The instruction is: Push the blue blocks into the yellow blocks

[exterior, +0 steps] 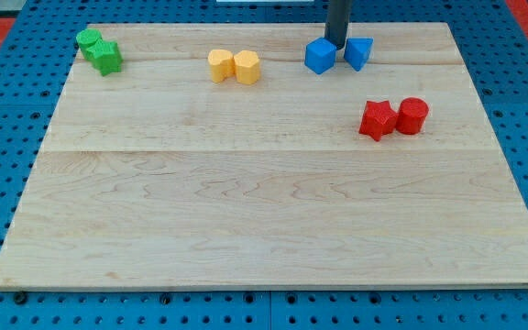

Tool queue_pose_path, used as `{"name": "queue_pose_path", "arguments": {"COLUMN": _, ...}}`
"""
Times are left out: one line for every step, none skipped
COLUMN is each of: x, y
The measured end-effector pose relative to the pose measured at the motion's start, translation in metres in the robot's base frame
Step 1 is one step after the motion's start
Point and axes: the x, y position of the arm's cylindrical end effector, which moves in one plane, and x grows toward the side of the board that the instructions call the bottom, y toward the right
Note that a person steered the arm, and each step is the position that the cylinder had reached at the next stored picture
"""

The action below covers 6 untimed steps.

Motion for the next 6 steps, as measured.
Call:
{"name": "queue_pose_path", "arguments": {"x": 0.033, "y": -0.002}}
{"name": "queue_pose_path", "arguments": {"x": 0.039, "y": -0.024}}
{"name": "queue_pose_path", "arguments": {"x": 0.04, "y": -0.065}}
{"name": "queue_pose_path", "arguments": {"x": 0.052, "y": -0.06}}
{"name": "queue_pose_path", "arguments": {"x": 0.084, "y": 0.006}}
{"name": "queue_pose_path", "arguments": {"x": 0.05, "y": 0.09}}
